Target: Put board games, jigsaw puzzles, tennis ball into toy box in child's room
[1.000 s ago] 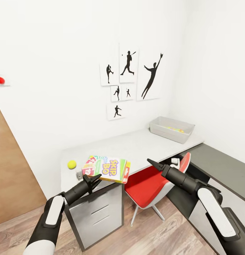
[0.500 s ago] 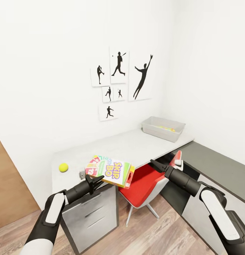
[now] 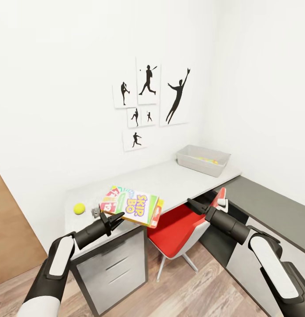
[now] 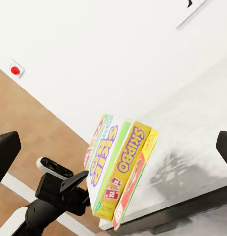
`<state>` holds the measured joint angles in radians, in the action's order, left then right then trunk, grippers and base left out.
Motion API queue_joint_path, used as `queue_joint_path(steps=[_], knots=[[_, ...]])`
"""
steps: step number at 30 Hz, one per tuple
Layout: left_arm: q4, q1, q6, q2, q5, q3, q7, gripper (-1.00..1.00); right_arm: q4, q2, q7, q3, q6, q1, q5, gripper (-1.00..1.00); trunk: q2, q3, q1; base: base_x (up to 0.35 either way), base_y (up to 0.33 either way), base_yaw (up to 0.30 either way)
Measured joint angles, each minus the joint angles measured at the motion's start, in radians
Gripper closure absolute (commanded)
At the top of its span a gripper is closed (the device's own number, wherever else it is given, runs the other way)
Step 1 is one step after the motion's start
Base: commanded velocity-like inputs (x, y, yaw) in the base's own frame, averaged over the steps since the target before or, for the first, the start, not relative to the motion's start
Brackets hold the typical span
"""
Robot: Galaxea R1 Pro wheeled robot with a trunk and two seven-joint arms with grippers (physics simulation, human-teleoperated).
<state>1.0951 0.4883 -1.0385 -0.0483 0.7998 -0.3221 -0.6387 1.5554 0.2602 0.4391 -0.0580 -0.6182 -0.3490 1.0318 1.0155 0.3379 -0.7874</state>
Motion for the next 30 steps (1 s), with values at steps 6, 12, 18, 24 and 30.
queue_joint_path(steps=[6,12,18,24,30], knots=[[-0.001,0.001,0.0,0.019,0.004,0.003,-0.002,1.0,0.0,0.0,0.0,0.011,-0.001,0.0,0.0,-1.0,-0.042,-0.019,0.023,0.0,0.0,0.0],[-0.103,0.155,-0.005,0.031,0.016,0.008,0.006,1.0,0.004,0.001,-0.001,0.071,-0.003,0.014,0.0,-1.0,-0.084,-0.038,0.046,0.0,0.0,0.0],[-0.386,0.435,-0.003,0.058,-0.007,0.027,0.01,1.0,0.008,-0.002,0.012,0.197,-0.125,0.048,0.007,-1.0,-0.126,-0.057,0.069,0.0,0.0,0.0],[-0.542,0.608,-0.001,0.062,-0.014,0.052,0.064,1.0,0.009,-0.005,0.147,0.215,-0.16,0.052,0.005,-1.0,-0.168,-0.075,0.092,0.0,0.0,0.0],[-0.666,0.752,0.008,0.038,0.0,0.067,0.219,1.0,0.009,-0.004,0.205,0.221,-0.162,0.052,0.003,-1.0,-0.21,-0.094,0.115,0.0,0.0,0.0]])
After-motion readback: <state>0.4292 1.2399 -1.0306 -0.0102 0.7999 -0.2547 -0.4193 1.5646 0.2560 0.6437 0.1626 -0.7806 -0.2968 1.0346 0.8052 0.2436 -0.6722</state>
